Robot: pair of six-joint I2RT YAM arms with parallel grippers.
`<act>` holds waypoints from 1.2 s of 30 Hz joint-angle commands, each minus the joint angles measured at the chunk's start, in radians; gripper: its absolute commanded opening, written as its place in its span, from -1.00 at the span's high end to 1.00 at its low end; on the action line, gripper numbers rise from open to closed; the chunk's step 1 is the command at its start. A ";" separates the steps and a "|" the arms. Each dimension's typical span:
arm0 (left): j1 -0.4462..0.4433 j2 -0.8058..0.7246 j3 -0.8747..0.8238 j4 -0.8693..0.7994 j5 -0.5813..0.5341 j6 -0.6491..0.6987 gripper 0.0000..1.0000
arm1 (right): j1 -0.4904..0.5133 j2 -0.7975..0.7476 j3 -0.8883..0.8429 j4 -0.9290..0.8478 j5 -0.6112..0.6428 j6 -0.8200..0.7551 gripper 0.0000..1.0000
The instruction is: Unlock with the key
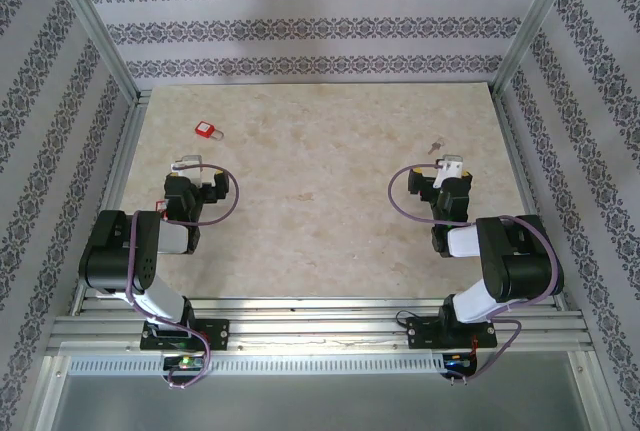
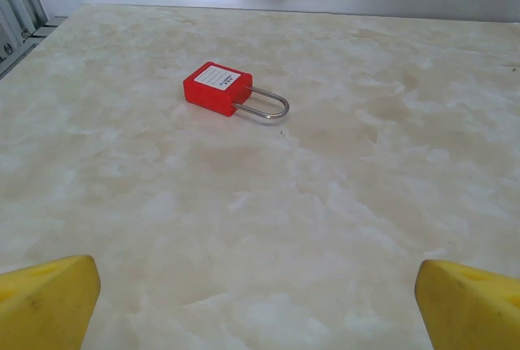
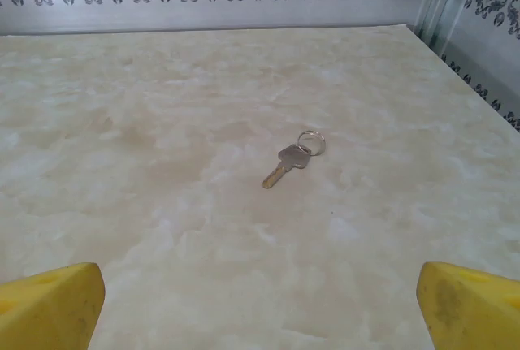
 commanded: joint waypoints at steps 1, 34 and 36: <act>-0.007 -0.009 -0.005 -0.008 -0.010 0.016 -0.99 | -0.002 0.005 0.002 0.045 0.035 0.019 -0.96; -0.104 -0.270 -0.151 0.054 -0.047 0.129 -0.99 | 0.104 -0.290 0.012 -0.218 0.023 -0.098 -0.96; -0.123 -0.388 -0.101 -0.122 -0.087 0.110 -0.99 | 0.123 -0.357 0.068 -0.350 0.056 -0.075 -0.96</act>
